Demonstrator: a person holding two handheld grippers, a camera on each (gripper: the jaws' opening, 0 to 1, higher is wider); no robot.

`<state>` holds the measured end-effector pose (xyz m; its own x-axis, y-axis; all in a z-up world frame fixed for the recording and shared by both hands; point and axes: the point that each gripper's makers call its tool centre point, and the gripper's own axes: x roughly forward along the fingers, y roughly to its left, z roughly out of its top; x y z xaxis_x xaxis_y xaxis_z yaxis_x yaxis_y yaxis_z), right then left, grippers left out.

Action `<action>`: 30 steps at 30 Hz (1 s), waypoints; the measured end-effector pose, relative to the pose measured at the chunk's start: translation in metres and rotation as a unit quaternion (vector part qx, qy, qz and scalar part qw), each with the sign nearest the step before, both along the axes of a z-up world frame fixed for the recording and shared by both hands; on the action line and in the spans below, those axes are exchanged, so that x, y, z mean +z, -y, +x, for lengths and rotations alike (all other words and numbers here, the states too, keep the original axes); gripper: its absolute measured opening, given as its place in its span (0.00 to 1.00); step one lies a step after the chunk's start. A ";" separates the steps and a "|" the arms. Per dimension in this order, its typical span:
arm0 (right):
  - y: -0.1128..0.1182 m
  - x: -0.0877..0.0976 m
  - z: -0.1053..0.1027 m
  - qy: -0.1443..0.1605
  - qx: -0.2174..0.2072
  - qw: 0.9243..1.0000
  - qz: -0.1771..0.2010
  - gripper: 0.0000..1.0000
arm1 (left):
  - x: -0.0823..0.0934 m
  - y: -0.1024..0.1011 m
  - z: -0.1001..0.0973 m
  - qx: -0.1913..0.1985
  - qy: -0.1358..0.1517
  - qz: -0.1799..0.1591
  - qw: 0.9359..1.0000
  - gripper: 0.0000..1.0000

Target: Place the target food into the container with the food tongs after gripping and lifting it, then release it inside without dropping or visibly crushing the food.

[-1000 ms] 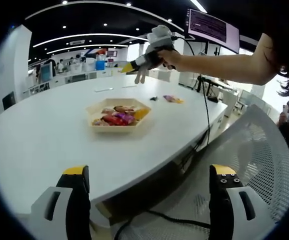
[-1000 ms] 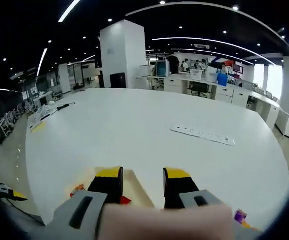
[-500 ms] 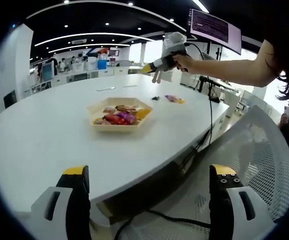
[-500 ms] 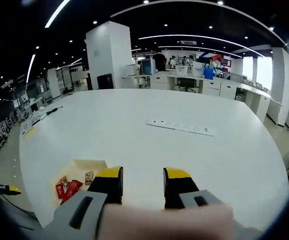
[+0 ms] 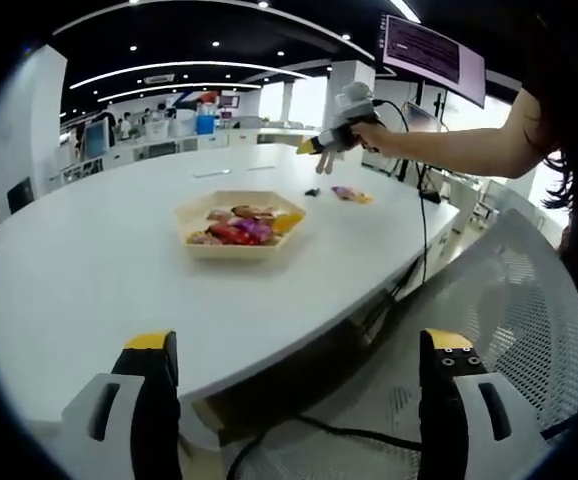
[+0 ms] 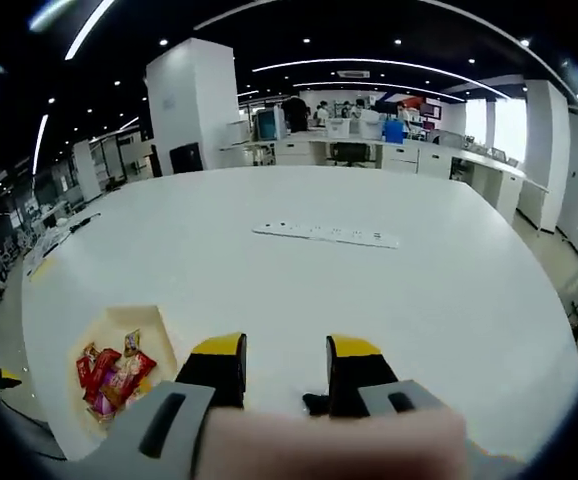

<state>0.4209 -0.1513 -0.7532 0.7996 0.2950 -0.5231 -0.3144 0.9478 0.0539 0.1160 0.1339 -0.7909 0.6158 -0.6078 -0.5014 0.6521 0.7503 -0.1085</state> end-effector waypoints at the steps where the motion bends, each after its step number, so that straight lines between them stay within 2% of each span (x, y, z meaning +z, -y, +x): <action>1: 0.002 -0.002 0.001 -0.001 -0.002 1.000 -0.001 0.31 | 0.000 0.000 0.000 0.000 0.000 0.000 1.000 0.98; 14: 0.014 -0.029 0.015 -0.022 -0.026 0.999 0.005 0.31 | -0.001 -0.001 0.001 0.003 -0.002 0.001 1.000 0.97; 24: 0.024 -0.040 0.029 -0.035 -0.077 0.996 0.017 0.30 | -0.002 0.000 0.000 0.000 -0.005 0.002 1.000 0.97; 27: 0.030 -0.047 0.030 -0.046 -0.099 0.994 0.019 0.30 | -0.002 0.000 0.000 0.001 -0.005 0.002 1.000 0.97; 30: 0.036 -0.050 0.031 -0.055 -0.132 0.989 0.039 0.30 | -0.002 0.000 0.000 0.001 -0.005 0.002 1.000 0.97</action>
<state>0.4523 -0.1873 -0.8029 0.7931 0.1270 -0.5957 -0.0451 0.9876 0.1505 0.1163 0.1341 -0.7926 0.6110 -0.6055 -0.5100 0.6501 0.7514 -0.1131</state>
